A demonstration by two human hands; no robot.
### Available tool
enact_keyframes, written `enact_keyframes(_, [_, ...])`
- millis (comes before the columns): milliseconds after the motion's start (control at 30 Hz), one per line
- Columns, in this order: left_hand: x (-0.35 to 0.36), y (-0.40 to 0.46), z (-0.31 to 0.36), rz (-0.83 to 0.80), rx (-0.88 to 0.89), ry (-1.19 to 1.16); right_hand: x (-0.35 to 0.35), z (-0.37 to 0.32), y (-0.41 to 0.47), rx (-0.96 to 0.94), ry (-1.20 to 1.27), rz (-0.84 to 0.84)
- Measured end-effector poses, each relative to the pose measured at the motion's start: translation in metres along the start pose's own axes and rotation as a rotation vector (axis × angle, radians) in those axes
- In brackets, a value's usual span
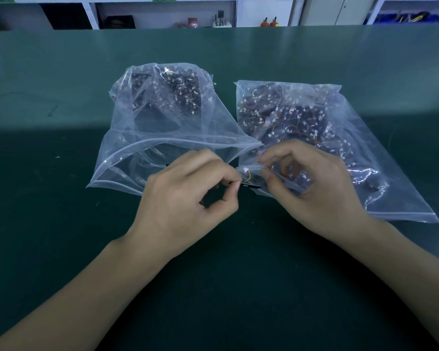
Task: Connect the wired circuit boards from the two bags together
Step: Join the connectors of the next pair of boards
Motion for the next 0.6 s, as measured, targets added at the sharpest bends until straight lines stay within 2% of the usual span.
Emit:
enact_keyframes(367, [0.008,0.003,0.011,0.000,0.165,0.197,0.001,-0.004,-0.001,-0.042,0.014,0.000])
enact_keyframes(500, [0.016,0.003,0.006,-0.130,0.128,0.362,0.001,-0.004,-0.001,-0.046,0.012,0.011])
enact_keyframes(600, [0.026,0.001,0.003,-0.239,0.090,0.394,0.004,-0.005,-0.002,-0.040,0.026,-0.011])
Point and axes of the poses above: each hand's wrist, its own y-axis towards the middle knuckle, its own x-axis out of the palm, z = x × y, the point moved 6 cm from there along y, towards the middle knuckle, and after that the axes turned 8 degrees about -y, right-handed, at the moved point
